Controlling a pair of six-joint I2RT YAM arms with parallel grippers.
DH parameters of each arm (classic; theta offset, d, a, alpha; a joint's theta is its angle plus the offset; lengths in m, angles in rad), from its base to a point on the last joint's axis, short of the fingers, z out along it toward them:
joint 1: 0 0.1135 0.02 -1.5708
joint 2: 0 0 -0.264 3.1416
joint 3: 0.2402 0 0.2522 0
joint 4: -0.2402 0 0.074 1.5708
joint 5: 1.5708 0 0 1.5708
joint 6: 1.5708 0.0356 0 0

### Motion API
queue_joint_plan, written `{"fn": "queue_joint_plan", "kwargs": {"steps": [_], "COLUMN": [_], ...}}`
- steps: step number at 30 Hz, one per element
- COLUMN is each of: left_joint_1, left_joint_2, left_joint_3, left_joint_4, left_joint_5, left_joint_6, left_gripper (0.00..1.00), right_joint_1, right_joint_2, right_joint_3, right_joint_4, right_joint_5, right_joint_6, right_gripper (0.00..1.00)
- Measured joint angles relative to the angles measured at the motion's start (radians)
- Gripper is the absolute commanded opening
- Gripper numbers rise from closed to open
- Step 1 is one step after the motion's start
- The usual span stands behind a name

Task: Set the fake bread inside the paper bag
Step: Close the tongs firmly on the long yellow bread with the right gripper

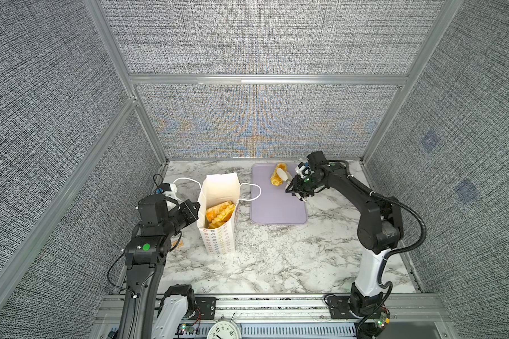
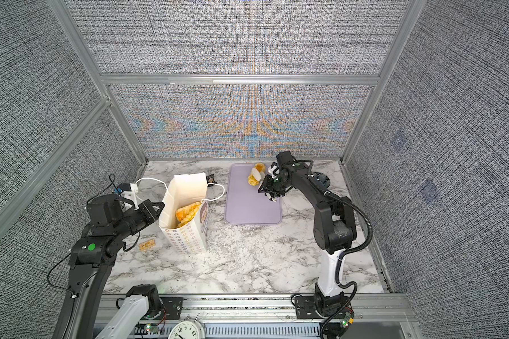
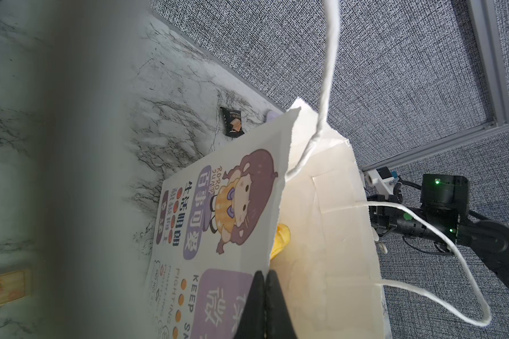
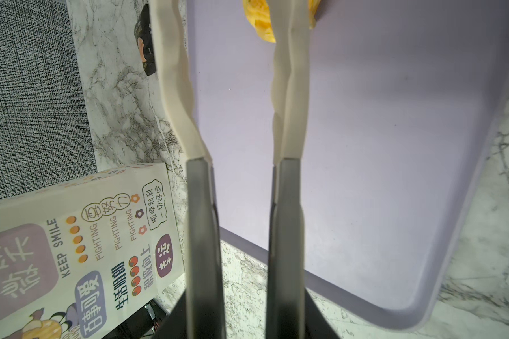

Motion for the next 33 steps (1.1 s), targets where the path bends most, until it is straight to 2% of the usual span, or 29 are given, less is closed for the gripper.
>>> {"fn": "queue_joint_plan", "kwargs": {"steps": [12, 33], "left_joint_1": [0.0, 0.0], "left_joint_2": [0.004, 0.011], "left_joint_3": [0.0, 0.0], "left_joint_4": [0.001, 0.008], "left_joint_5": [0.0, 0.0], "left_joint_6": [0.0, 0.001], "left_gripper": [0.0, 0.0], "right_joint_1": [-0.035, -0.042], "right_joint_2": [0.018, 0.098], "right_joint_3": [-0.085, -0.085], "right_joint_4": [0.073, 0.15], "right_joint_5": [-0.043, -0.086], "right_joint_6": [0.041, 0.105], "right_gripper": [0.42, 0.5]}}
